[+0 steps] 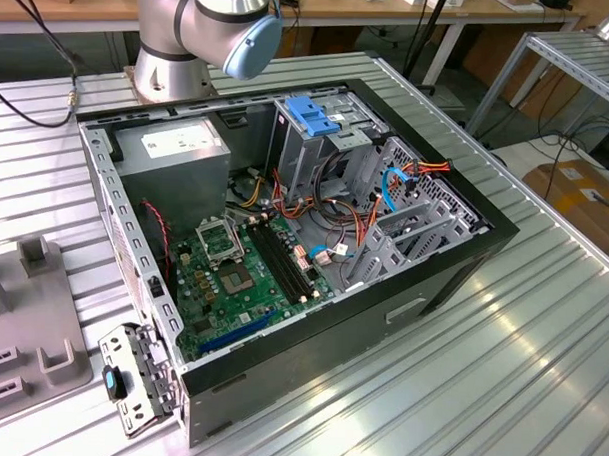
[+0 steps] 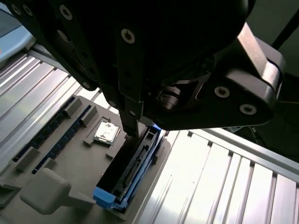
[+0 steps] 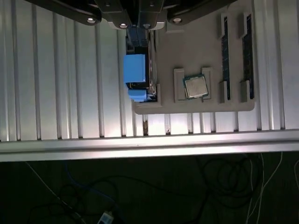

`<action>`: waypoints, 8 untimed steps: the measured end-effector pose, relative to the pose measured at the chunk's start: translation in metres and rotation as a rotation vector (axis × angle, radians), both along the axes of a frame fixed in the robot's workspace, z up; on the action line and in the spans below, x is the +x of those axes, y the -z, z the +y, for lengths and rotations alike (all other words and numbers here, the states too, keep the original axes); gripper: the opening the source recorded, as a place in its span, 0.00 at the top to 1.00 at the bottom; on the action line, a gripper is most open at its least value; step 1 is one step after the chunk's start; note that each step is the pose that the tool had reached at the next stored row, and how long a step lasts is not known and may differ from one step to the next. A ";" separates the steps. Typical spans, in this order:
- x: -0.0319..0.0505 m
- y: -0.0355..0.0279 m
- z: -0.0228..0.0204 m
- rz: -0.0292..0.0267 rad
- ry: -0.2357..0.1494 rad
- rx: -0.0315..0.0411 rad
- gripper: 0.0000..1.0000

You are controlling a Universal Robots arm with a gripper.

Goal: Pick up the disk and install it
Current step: 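Pick up the disk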

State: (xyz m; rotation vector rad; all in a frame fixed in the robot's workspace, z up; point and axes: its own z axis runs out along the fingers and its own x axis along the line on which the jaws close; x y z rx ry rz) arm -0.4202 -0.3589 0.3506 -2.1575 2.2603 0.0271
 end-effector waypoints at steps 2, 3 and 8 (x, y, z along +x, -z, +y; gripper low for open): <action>0.0022 0.0003 0.0001 -0.0001 -0.006 0.0001 0.89; 0.0022 0.0004 0.0000 0.0000 -0.006 0.0001 0.89; 0.0023 0.0003 0.0000 0.0000 -0.011 0.0000 0.89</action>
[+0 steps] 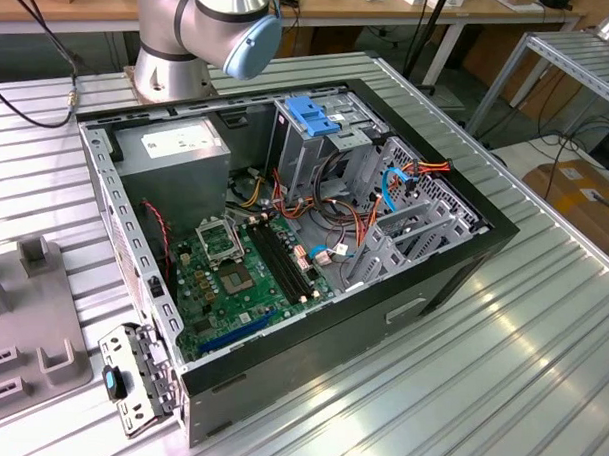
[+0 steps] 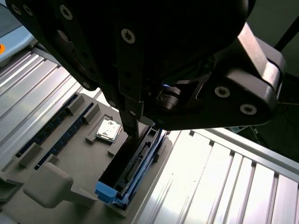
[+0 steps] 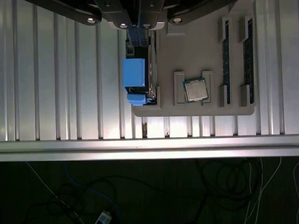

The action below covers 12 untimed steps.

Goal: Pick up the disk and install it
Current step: 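Pick up the disk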

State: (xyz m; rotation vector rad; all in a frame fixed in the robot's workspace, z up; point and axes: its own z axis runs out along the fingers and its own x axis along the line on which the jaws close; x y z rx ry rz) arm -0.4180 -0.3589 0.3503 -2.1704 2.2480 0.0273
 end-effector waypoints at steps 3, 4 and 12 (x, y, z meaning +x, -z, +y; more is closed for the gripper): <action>0.0000 0.0000 0.0000 0.0000 0.000 0.0000 0.89; 0.0000 0.0000 0.0000 0.0000 0.000 0.0000 0.89; 0.0000 0.0044 0.0000 0.0001 -0.001 -0.0001 0.89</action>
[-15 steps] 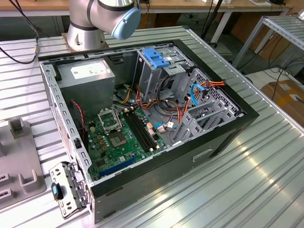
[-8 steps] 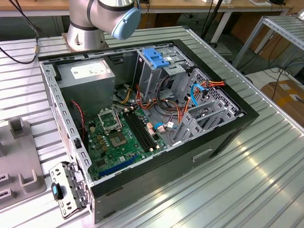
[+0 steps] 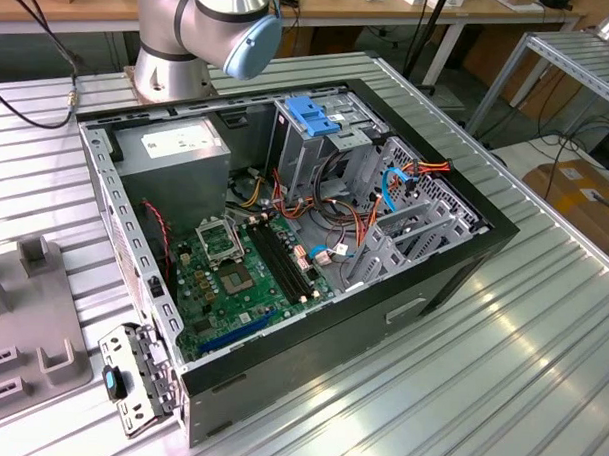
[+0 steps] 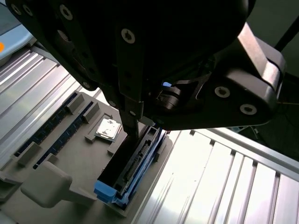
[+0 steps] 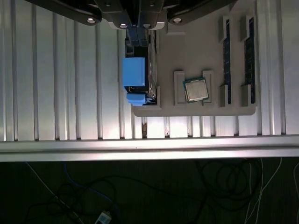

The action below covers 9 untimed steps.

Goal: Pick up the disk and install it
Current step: 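Pick up the disk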

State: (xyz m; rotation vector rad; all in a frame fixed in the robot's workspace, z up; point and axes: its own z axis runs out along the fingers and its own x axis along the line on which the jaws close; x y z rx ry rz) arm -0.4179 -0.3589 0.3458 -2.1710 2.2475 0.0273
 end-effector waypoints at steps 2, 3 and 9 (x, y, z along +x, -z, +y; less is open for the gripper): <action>0.0000 0.0002 0.0000 0.0002 0.000 -0.0002 0.89; 0.0000 0.0004 0.0000 0.0001 -0.001 -0.0001 0.89; 0.0000 0.0005 0.0000 -0.0001 -0.002 0.0000 0.89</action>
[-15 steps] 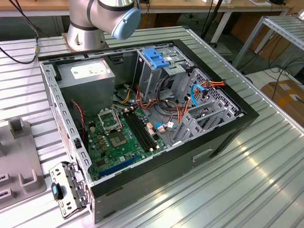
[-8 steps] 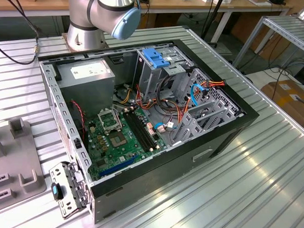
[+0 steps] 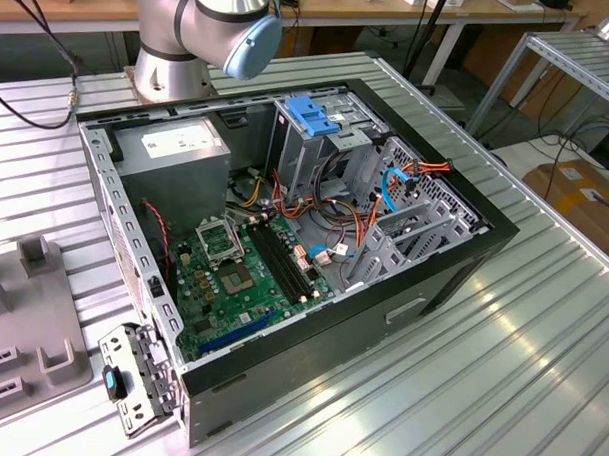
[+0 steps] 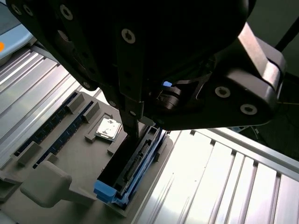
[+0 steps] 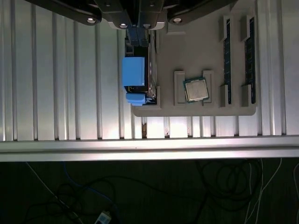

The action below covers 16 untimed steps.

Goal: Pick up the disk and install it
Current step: 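Pick up the disk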

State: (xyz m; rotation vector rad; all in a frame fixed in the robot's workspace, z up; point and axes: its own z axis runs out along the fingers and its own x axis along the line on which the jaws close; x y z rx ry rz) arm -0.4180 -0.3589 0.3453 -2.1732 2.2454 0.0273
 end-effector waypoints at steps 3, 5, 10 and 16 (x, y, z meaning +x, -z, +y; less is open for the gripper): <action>0.0000 0.0000 0.0000 0.0000 0.000 -0.0001 0.71; 0.0000 0.0000 0.0000 0.0000 0.000 0.0000 0.58; 0.0000 0.0000 0.0000 0.0000 0.000 0.0000 0.46; 0.0000 0.0103 0.0000 0.0000 -0.001 0.0000 0.46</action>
